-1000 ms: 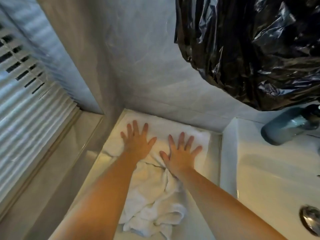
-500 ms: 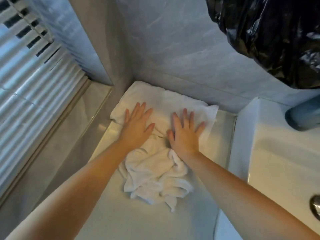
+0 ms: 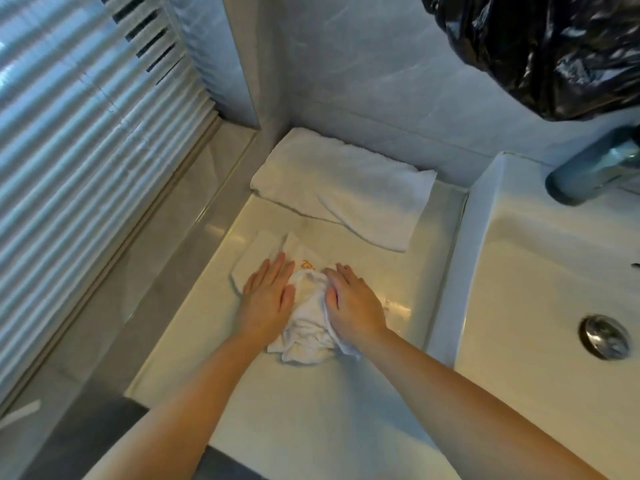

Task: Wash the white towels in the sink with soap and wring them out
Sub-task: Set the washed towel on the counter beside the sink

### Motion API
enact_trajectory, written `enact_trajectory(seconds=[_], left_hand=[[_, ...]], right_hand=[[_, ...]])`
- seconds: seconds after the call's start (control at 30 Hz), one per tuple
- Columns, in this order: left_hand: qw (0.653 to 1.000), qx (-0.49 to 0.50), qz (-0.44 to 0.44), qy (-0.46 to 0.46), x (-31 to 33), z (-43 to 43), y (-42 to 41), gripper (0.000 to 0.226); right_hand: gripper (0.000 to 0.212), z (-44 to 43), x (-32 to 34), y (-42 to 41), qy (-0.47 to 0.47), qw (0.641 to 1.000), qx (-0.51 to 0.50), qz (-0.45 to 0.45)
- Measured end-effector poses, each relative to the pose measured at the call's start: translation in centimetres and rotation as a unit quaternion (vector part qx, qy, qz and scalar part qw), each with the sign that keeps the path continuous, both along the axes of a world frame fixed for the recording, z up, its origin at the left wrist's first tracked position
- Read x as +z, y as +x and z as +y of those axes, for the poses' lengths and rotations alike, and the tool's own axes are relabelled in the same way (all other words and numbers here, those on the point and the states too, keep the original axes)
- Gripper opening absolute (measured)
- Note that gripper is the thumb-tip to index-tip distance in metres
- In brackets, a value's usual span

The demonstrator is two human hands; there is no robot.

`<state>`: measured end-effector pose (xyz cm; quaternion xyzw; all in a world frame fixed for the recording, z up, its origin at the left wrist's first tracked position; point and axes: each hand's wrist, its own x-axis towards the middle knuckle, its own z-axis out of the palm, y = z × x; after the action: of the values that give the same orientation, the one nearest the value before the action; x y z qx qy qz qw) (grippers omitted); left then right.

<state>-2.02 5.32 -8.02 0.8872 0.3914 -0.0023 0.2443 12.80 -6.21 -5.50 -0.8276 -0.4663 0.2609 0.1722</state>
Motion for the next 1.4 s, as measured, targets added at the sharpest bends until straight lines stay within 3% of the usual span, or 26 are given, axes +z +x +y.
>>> enact_trajectory(seconds=[0.07, 0.2, 0.3, 0.4, 0.5, 0.6, 0.73, 0.83, 0.97, 1.07, 1.17, 1.27, 1.33, 1.4], left_hand=[[1.000, 0.008, -0.011, -0.003, 0.5, -1.9, -1.7, 0.070], [0.995, -0.027, -0.011, -0.099, 2.5, -5.1, -5.3, 0.090], [0.987, -0.085, 0.057, -0.124, 3.1, -6.8, -7.1, 0.107], [0.993, -0.048, 0.047, -0.096, 3.3, -8.8, -7.3, 0.078], [0.998, 0.022, 0.004, -0.059, 3.7, -10.2, -6.0, 0.041], [0.982, 0.131, -0.048, -0.131, 5.4, -11.7, -4.6, 0.020], [0.942, 0.210, -0.161, -0.205, 9.6, -14.3, -2.9, 0.005], [0.939, 0.178, -0.247, -0.158, 14.1, -15.7, -0.5, 0.007], [0.924, 0.078, -0.360, -0.105, 20.9, -18.6, 5.5, 0.020], [0.891, 0.013, -0.442, -0.097, 24.4, -22.5, 10.8, 0.017], [0.873, -0.057, -0.474, -0.099, 24.2, -26.3, 16.3, 0.024], [0.917, -0.127, -0.375, -0.046, 19.7, -28.9, 21.2, 0.030], [0.963, -0.151, -0.223, -0.023, 15.0, -29.9, 23.7, 0.034], [0.980, -0.190, -0.060, -0.010, 10.6, -30.3, 24.9, 0.042]], right_hand=[[0.051, -2.0, 0.4, -1.3, -0.009, 1.000, 0.019, 0.004], [0.091, -6.7, 1.5, -3.5, -0.079, 0.990, 0.112, 0.015], [0.098, -9.9, 2.0, -5.1, -0.134, 0.976, 0.169, -0.016], [0.086, -11.1, 2.4, -6.4, -0.148, 0.975, 0.161, -0.036], [0.061, -10.8, 2.5, -6.6, -0.089, 0.993, 0.077, 0.009], [0.043, -11.3, 3.5, -6.1, -0.016, 0.996, -0.011, 0.089], [0.039, -13.8, 7.2, -4.6, 0.112, 0.973, -0.093, 0.181], [0.040, -16.0, 11.5, -2.3, 0.224, 0.940, -0.142, 0.217], [0.043, -19.9, 18.1, 1.9, 0.342, 0.899, -0.189, 0.200], [0.041, -24.2, 21.5, 6.4, 0.397, 0.882, -0.211, 0.142], [0.041, -28.4, 21.6, 11.1, 0.421, 0.879, -0.221, 0.028], [0.045, -32.0, 17.2, 15.2, 0.321, 0.917, -0.231, -0.058], [0.055, -34.2, 13.3, 18.1, 0.127, 0.965, -0.207, -0.097], [0.081, -36.4, 10.2, 20.1, -0.096, 0.977, -0.177, -0.073]])
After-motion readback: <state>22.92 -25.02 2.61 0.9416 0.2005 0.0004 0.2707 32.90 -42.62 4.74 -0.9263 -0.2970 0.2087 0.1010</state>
